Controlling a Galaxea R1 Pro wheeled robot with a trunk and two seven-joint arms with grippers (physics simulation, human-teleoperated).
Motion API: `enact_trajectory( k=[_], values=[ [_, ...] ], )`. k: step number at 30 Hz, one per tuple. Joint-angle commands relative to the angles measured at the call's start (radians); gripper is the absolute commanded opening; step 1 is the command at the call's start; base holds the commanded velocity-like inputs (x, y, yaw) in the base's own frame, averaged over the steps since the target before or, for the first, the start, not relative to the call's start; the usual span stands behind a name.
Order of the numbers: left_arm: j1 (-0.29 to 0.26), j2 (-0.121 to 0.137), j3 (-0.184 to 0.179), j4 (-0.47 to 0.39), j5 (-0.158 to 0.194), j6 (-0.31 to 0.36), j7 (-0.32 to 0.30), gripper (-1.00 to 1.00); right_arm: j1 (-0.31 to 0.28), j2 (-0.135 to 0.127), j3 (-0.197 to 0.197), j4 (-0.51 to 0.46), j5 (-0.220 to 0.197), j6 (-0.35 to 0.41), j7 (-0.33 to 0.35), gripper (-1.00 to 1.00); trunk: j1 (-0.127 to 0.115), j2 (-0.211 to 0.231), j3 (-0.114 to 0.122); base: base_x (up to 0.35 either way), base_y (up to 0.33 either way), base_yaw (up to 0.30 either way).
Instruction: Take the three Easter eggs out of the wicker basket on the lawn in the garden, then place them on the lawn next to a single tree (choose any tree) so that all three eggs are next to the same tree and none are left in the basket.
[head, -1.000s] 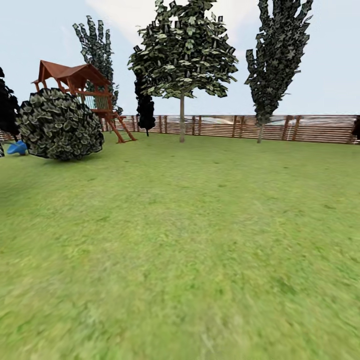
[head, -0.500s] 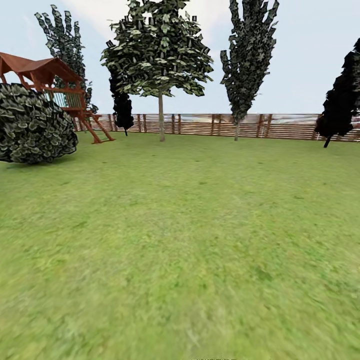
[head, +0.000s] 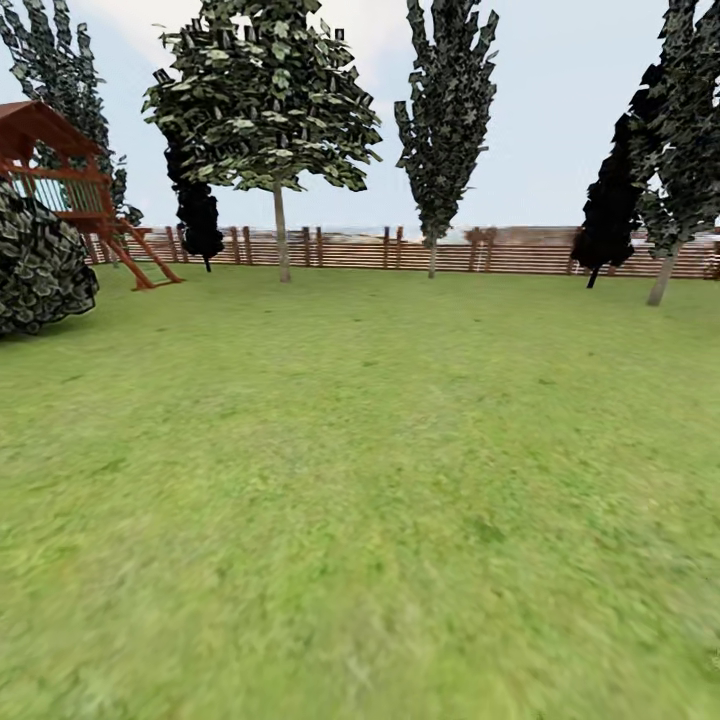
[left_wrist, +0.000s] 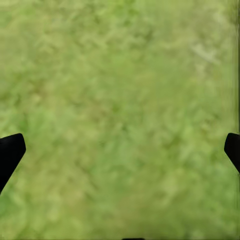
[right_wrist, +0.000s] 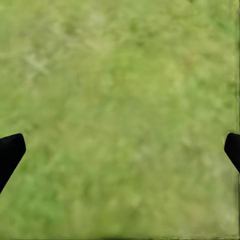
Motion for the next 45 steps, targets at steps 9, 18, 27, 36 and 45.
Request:
enact_trajectory(
  k=[9, 18, 27, 36, 45],
  values=[
    [0.000, -0.001, 0.001, 0.009, -0.002, -0.001, -0.001, 1.00, 0.001, -0.009, -0.042, 0.003, -0.031, -0.014, -0.003, 1.00, 0.000, 0.000, -0.003, 0.000, 0.000, -0.254],
    [0.000, -0.002, 0.002, 0.011, -0.004, -0.001, 0.000, 1.00, 0.001, -0.008, -0.041, 0.005, -0.028, -0.017, -0.004, 1.00, 0.000, 0.000, -0.007, 0.000, 0.000, -0.263],
    [0.001, -0.003, 0.000, 0.027, -0.006, -0.001, 0.000, 1.00, 0.001, -0.010, -0.043, 0.006, -0.031, -0.017, -0.006, 1.00, 0.000, 0.000, -0.009, 0.000, 0.000, -0.256],
    [0.000, -0.003, 0.000, 0.029, -0.005, -0.001, 0.000, 1.00, 0.001, -0.010, -0.043, 0.006, -0.031, -0.017, -0.006, 1.00, 0.000, 0.000, -0.009, 0.000, 0.000, -0.262],
    [0.000, -0.003, 0.000, 0.029, -0.002, -0.001, 0.000, 1.00, 0.001, -0.014, -0.046, 0.006, -0.033, -0.014, 0.000, 1.00, 0.000, 0.000, -0.009, 0.000, 0.000, -0.270]
  ],
)
